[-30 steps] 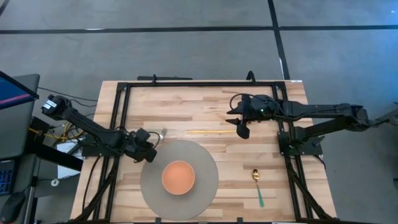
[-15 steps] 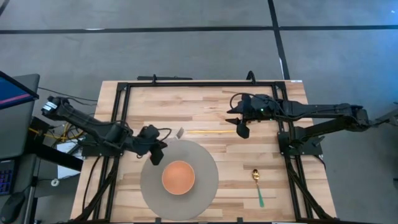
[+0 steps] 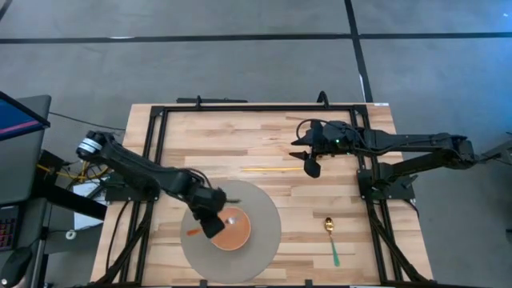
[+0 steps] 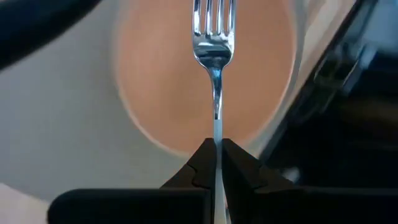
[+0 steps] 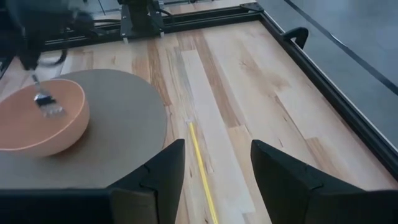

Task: Pick & Place Utensil
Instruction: Put the orange fork into the orange bowl

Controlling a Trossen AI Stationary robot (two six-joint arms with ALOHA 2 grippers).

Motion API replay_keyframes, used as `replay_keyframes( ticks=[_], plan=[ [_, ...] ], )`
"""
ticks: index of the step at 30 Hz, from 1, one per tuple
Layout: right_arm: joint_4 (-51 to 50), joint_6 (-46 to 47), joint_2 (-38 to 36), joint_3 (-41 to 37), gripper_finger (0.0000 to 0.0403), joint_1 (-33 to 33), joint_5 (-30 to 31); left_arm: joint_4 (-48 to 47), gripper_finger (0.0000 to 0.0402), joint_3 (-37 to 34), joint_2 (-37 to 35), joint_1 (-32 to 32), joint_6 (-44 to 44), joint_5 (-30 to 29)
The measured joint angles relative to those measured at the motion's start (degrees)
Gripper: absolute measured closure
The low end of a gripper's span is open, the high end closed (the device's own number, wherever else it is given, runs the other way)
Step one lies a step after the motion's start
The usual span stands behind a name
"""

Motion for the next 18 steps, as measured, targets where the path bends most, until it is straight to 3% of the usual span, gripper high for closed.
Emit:
replay_keyframes(
  ticks=[4,11,18],
  plan=[
    [-0.05,0.00,0.00,0.00,0.0227,0.00,0.00,0.01,0.0387,1.14,4.14,-1.10,-0.99,4.48],
    [-0.02,0.02,0.00,0.00,0.0225,0.00,0.00,-0.07,0.0384,1.19,5.67,-0.16,-1.40,4.23],
    [0.00,0.01,0.00,0.00,0.0227,0.00,0.00,0.02,0.0340,1.19,5.67,1.57,-1.25,2.97]
  ],
)
